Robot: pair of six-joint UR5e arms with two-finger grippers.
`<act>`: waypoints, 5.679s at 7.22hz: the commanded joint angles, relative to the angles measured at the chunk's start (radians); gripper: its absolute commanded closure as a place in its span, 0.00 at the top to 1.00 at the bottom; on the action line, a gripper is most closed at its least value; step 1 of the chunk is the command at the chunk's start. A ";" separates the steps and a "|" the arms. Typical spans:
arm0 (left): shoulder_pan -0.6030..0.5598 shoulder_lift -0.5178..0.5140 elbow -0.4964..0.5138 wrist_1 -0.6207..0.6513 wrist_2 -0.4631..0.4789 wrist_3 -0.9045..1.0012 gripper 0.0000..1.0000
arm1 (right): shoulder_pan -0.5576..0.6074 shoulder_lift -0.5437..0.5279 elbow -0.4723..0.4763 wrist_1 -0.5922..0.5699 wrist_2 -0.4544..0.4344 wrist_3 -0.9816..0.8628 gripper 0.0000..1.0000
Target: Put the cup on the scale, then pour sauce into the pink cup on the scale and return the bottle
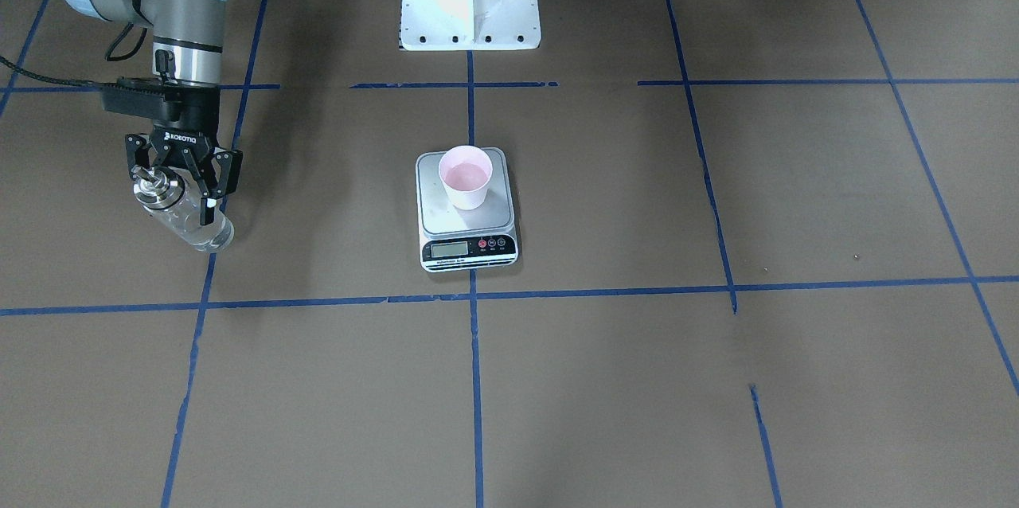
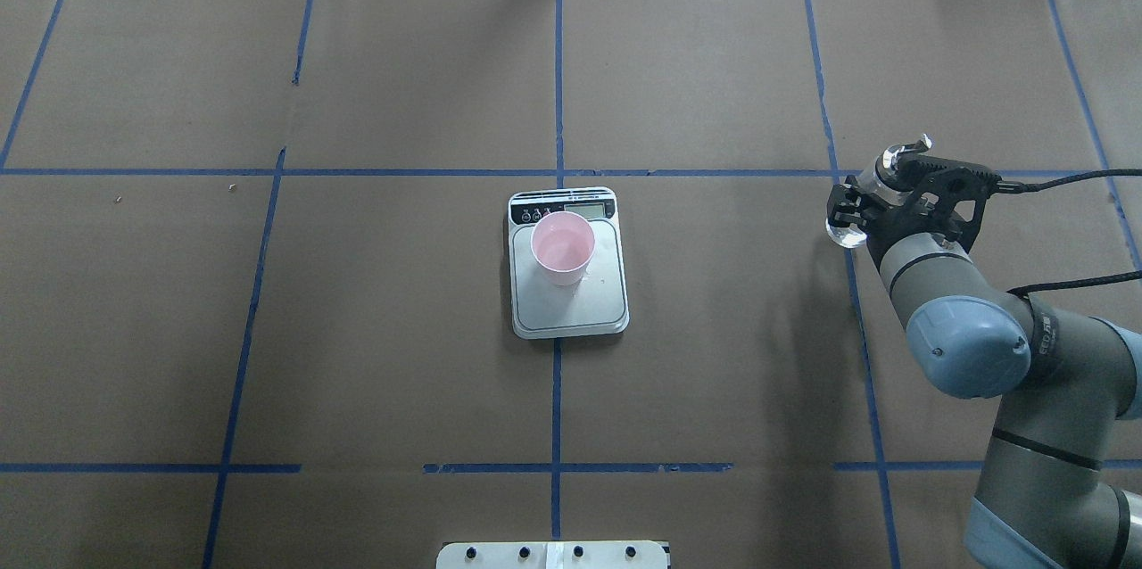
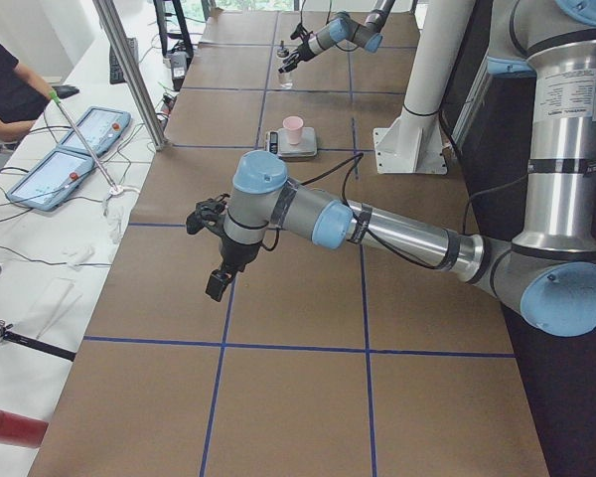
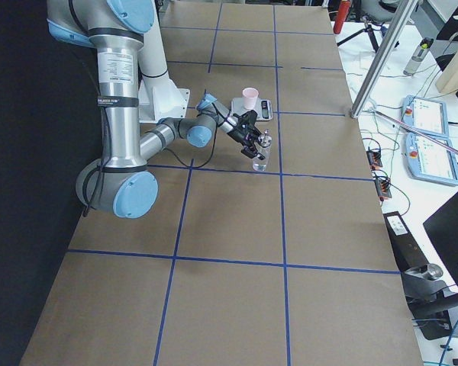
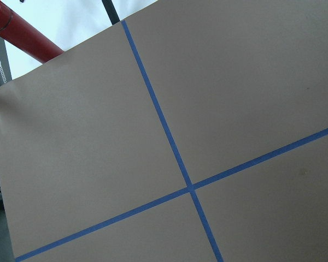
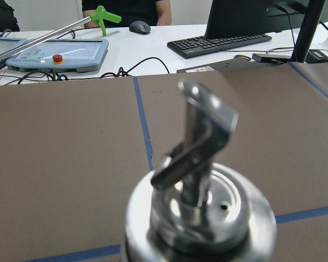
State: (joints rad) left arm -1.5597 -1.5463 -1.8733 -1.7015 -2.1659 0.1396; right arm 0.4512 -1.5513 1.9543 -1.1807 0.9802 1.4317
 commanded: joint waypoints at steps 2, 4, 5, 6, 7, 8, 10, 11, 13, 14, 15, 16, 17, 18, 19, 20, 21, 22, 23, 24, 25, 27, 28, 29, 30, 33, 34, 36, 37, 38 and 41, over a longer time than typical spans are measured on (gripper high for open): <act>0.000 0.000 -0.001 0.000 0.000 0.000 1.00 | -0.002 -0.003 -0.002 -0.002 0.044 0.001 0.00; 0.000 0.000 -0.001 0.000 0.000 0.000 1.00 | -0.002 -0.004 -0.003 -0.002 0.046 0.001 0.00; 0.000 0.000 -0.001 0.000 0.000 0.000 1.00 | -0.002 -0.004 -0.005 -0.002 0.046 0.001 0.00; 0.000 0.000 -0.001 0.000 0.000 0.000 1.00 | -0.002 -0.004 -0.006 -0.002 0.046 0.000 0.00; 0.000 0.000 -0.001 0.000 0.001 0.000 1.00 | -0.002 -0.006 -0.008 -0.002 0.049 0.000 0.00; 0.000 -0.002 -0.001 0.000 0.000 0.000 1.00 | -0.002 -0.006 -0.009 -0.002 0.051 0.000 0.00; 0.000 -0.002 -0.003 0.000 0.000 0.000 1.00 | -0.002 -0.006 -0.017 -0.002 0.063 0.000 0.00; 0.000 -0.002 -0.003 0.000 0.000 0.000 1.00 | -0.002 -0.006 -0.017 -0.002 0.063 0.000 0.00; -0.002 -0.008 -0.016 0.031 0.001 0.000 1.00 | -0.002 -0.006 -0.017 -0.002 0.074 0.000 0.00; -0.002 -0.009 -0.029 0.043 0.001 0.000 1.00 | 0.000 -0.007 -0.017 -0.002 0.074 0.000 0.15; -0.002 -0.009 -0.030 0.043 0.000 0.000 1.00 | 0.000 -0.010 -0.021 -0.002 0.074 -0.007 0.38; -0.002 -0.012 -0.030 0.043 0.001 0.000 1.00 | 0.000 -0.012 -0.021 -0.002 0.074 -0.011 0.62; -0.002 -0.015 -0.030 0.045 0.001 0.000 1.00 | 0.000 -0.010 -0.021 -0.002 0.075 -0.010 0.80; -0.002 -0.017 -0.030 0.045 0.001 0.000 1.00 | 0.000 -0.010 -0.020 -0.002 0.075 -0.010 0.84; -0.002 -0.017 -0.030 0.045 0.001 0.000 1.00 | 0.001 -0.010 -0.020 -0.002 0.075 -0.010 0.95; -0.002 -0.018 -0.030 0.046 0.001 -0.002 1.00 | 0.000 -0.009 -0.020 -0.002 0.075 -0.010 0.98; -0.002 -0.018 -0.029 0.045 0.001 0.000 1.00 | 0.001 -0.010 -0.014 -0.002 0.075 -0.010 0.99; -0.002 -0.018 -0.029 0.046 0.001 -0.002 1.00 | 0.001 -0.012 -0.011 -0.002 0.101 -0.010 1.00; -0.002 -0.020 -0.030 0.045 0.001 -0.002 1.00 | 0.003 -0.013 0.003 -0.004 0.176 -0.008 1.00; -0.002 -0.020 -0.030 0.046 0.001 0.000 1.00 | 0.003 -0.039 0.005 -0.005 0.227 -0.010 1.00; -0.002 -0.021 -0.032 0.045 0.001 0.000 1.00 | 0.004 -0.052 0.011 -0.007 0.306 -0.010 1.00; -0.002 -0.021 -0.035 0.046 0.003 -0.002 1.00 | 0.029 -0.041 0.159 -0.238 0.478 -0.014 1.00; -0.002 -0.020 -0.035 0.046 0.003 0.000 1.00 | 0.033 -0.038 0.249 -0.346 0.532 -0.016 1.00; -0.003 -0.020 -0.035 0.046 0.003 -0.002 1.00 | 0.034 -0.036 0.291 -0.384 0.564 -0.016 1.00; -0.003 -0.020 -0.035 0.045 0.003 -0.002 1.00 | 0.037 -0.039 0.311 -0.385 0.601 -0.014 1.00; -0.003 -0.012 -0.044 0.045 0.005 0.000 1.00 | 0.094 -0.023 0.480 -0.590 0.765 -0.019 1.00; -0.003 -0.009 -0.044 0.045 0.006 0.000 1.00 | 0.198 0.044 0.485 -0.662 0.866 -0.115 1.00; -0.005 -0.003 -0.053 0.045 0.006 0.000 1.00 | 0.457 0.112 0.468 -0.794 1.068 -0.430 1.00; -0.005 -0.003 -0.056 0.045 0.006 0.000 1.00 | 0.618 0.111 0.403 -0.816 1.171 -0.644 1.00; -0.007 -0.002 -0.059 0.045 0.006 0.000 1.00 | 0.756 0.103 0.308 -0.814 1.274 -0.848 1.00; -0.005 -0.005 -0.059 0.078 0.006 0.002 1.00 | 1.059 0.097 -0.007 -0.804 1.378 -1.547 1.00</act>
State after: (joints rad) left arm -1.5659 -1.5486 -1.9328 -1.6480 -2.1598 0.1406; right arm 1.3981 -1.4517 2.0692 -1.9863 2.3345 0.1841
